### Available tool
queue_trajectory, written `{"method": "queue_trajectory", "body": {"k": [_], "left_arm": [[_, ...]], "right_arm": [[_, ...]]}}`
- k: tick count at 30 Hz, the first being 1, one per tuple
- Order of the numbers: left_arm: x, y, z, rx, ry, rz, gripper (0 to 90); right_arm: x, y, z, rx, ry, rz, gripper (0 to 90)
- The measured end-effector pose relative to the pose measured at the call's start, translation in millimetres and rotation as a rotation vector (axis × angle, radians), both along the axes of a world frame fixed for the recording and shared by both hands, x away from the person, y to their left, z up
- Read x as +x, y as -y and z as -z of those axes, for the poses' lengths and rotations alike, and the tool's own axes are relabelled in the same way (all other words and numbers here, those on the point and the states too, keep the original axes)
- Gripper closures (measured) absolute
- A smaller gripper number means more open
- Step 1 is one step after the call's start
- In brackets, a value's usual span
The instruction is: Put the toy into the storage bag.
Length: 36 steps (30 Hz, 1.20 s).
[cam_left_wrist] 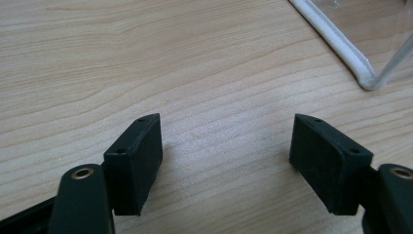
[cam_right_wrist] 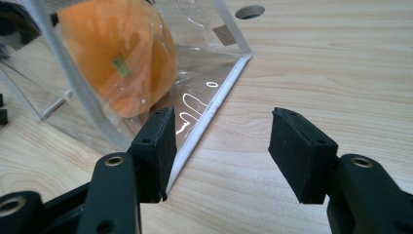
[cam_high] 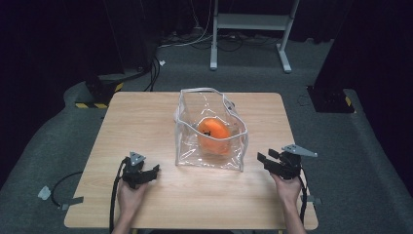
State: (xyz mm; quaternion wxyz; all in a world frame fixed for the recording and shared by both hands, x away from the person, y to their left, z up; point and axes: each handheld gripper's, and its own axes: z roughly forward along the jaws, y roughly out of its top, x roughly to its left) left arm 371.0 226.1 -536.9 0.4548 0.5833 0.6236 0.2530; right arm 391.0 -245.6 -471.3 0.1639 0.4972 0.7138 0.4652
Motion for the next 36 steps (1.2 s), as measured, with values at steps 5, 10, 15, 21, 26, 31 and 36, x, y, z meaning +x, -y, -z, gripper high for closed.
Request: {"method": "queue_trajectory", "body": {"k": [5,10,15,21,26,31,36], "left_arm": [[0.3,0.4,0.1,-0.005,0.004,-0.005,27.8],[-0.1,-0.1,0.0,0.002,-0.001,0.001,27.8],[0.3,0.5,0.1,-0.006,0.005,-0.005,27.8],[0.3,0.4,0.1,-0.006,0.005,-0.005,27.8],[-0.1,-0.1,0.0,0.001,-0.001,0.001,27.8],[0.1,0.2,0.0,-0.003,0.002,-0.002,27.8],[0.3,0.5,0.1,-0.006,0.005,-0.005,27.8]], "right_arm": [[3.9,-1.5,4.9,-0.013,-0.014,0.013,42.9],[6.2,-2.0,11.9,-0.033,-0.019,0.020,42.9],[8.5,-3.4,16.3,-0.075,-0.030,0.028,42.9],[10.7,-3.5,19.9,-0.099,-0.034,0.039,42.7],[13.4,-6.4,24.6,-0.128,-0.038,0.046,42.5],[15.4,-10.1,29.6,-0.151,-0.049,0.049,42.1],[16.7,-10.9,36.2,-0.168,-0.056,0.056,42.2]]}}
